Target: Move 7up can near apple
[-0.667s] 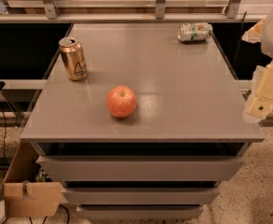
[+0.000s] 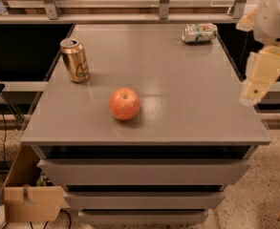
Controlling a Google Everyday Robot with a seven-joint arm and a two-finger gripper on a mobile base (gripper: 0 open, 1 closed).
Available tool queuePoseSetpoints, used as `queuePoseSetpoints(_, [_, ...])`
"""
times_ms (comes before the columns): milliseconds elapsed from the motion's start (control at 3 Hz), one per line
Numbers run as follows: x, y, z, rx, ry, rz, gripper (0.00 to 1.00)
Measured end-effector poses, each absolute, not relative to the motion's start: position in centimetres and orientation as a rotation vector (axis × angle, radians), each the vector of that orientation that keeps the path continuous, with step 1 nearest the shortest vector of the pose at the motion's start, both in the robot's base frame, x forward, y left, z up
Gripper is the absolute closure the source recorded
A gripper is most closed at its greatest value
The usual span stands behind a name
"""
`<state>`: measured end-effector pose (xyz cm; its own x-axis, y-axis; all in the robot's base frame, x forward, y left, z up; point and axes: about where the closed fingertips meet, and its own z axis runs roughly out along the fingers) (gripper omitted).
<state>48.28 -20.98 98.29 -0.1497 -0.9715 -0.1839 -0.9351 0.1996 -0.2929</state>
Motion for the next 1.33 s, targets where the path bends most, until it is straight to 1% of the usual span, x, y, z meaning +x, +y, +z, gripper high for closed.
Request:
queuePoseSetpoints(333, [51.2,-19.2,99.9,-1.802,2.076,-0.175,0.00])
queuePoseSetpoints(667, [50.9,-19.5,100.1,-1.792,2.078,-0.180,0.00])
queuePoseSetpoints(1000, [53.6,-19.2,99.9,-1.820,2.022,-0.154,0.00])
queuePoseSetpoints(1333, [61.2,-18.1,98.7,-1.835,1.900,-0.099,0.00])
